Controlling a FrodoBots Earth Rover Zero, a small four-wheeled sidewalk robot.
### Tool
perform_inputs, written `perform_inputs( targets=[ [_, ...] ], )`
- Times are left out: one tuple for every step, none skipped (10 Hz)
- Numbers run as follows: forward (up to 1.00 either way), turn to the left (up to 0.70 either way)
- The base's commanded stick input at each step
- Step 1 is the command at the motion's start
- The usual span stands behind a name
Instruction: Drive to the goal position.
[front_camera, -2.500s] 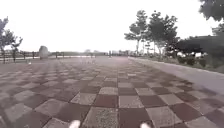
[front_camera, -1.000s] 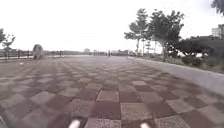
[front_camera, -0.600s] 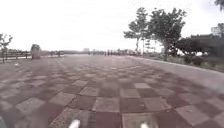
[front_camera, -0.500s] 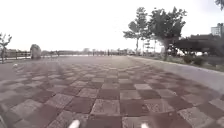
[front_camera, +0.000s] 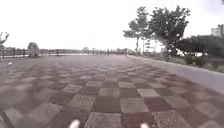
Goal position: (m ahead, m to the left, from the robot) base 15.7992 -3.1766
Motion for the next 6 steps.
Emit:
perform_inputs(
  targets=[
    [0.70, 0.00],
    [0.70, 0.00],
    [0.70, 0.00],
    [0.70, 0.00],
    [0.70, 0.00],
    [0.70, 0.00]
  ],
)
